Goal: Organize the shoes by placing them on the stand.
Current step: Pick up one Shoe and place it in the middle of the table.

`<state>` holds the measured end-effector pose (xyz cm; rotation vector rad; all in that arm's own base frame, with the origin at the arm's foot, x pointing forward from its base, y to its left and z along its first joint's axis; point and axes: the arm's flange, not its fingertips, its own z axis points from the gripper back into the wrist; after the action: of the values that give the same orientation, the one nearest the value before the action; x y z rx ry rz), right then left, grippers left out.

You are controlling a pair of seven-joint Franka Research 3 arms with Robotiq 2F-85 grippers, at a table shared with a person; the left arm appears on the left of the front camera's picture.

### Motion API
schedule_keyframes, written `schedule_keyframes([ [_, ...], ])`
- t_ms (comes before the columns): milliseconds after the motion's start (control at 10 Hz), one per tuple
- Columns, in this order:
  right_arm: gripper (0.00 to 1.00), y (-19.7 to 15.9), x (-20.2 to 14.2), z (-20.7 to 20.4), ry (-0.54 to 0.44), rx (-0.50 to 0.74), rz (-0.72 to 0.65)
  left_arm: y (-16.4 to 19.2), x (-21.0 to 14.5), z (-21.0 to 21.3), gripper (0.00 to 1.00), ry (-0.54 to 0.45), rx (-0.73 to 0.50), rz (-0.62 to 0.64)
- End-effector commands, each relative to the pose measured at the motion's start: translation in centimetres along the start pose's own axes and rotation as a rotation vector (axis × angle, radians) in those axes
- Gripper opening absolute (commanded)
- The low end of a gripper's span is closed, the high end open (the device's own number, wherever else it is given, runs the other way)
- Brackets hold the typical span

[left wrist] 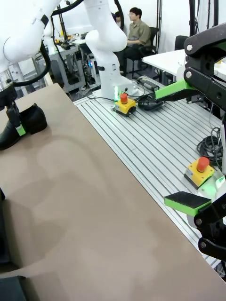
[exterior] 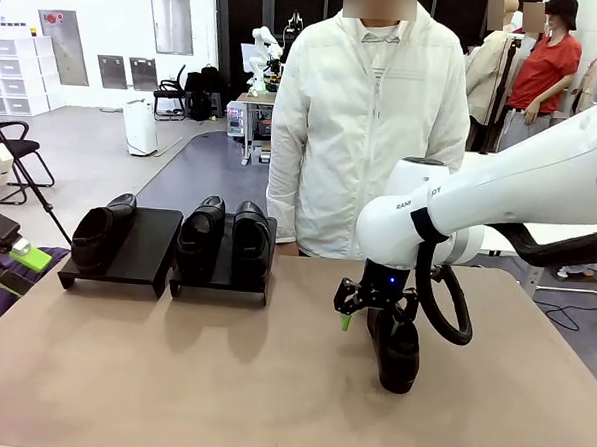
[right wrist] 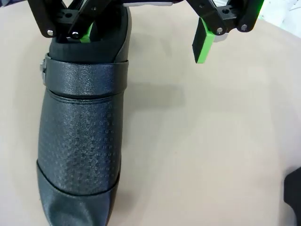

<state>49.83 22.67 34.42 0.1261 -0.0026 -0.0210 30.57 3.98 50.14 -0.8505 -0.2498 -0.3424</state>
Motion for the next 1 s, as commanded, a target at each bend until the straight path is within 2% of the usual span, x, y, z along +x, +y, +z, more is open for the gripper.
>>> schedule_keyframes([
  [0, 1.00, 0.76, 0.42, 0.55, -0.033, -0.030, -0.049, 0.33, -0.17, 0.35, 1.00, 0.010, -0.002, -0.022],
  [100, 0.40, 0.73, 0.31, 0.60, -0.016, -0.042, -0.052, 0.33, -0.17, 0.35, 1.00, 0.010, -0.002, -0.022],
  [200, 0.00, 0.63, 0.30, 0.61, -0.020, -0.048, -0.059, 0.33, -0.17, 0.35, 1.00, 0.010, -0.002, -0.022],
  [900, 0.00, -0.05, 0.10, 1.08, -0.045, -0.038, -0.101, 0.33, -0.17, 0.35, 1.00, 0.010, -0.002, -0.022],
])
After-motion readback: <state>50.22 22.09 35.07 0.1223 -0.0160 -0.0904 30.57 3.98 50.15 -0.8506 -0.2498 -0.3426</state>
